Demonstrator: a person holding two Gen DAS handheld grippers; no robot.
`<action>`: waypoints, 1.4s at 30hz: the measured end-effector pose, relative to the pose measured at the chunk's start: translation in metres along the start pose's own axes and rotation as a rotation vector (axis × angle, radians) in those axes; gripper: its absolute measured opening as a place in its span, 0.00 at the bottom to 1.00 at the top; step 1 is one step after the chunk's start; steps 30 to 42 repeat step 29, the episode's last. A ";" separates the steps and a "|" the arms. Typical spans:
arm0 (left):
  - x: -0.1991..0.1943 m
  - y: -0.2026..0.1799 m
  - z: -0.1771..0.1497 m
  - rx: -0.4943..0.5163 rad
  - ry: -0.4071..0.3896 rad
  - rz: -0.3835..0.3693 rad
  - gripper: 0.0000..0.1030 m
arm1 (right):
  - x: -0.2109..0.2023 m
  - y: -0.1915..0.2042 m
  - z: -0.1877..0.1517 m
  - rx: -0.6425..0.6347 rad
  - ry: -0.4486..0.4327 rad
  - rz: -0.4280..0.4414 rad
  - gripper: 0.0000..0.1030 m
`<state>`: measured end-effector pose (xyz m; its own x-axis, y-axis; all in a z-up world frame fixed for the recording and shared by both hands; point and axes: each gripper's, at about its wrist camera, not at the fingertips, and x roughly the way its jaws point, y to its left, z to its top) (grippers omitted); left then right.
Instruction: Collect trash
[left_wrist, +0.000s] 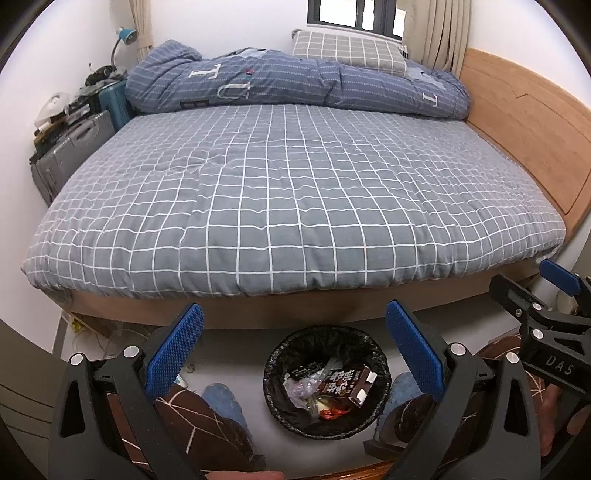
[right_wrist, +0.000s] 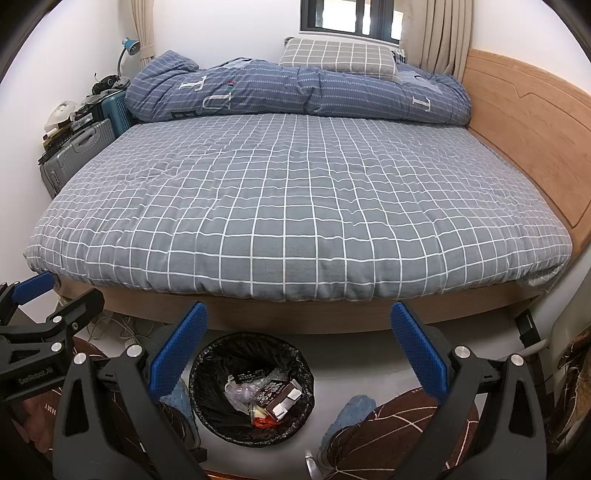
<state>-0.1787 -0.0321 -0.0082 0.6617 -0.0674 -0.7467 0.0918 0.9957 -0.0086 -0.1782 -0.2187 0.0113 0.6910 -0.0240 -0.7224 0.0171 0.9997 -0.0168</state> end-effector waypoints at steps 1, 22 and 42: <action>0.000 0.000 0.000 0.001 0.001 0.003 0.94 | 0.000 0.000 0.000 0.000 0.000 0.001 0.93; 0.004 0.001 -0.002 -0.007 0.017 0.016 0.94 | 0.000 0.002 0.000 -0.002 0.002 0.002 0.93; 0.007 0.000 -0.004 -0.002 0.031 0.001 0.94 | -0.001 0.004 0.001 -0.005 0.003 0.004 0.93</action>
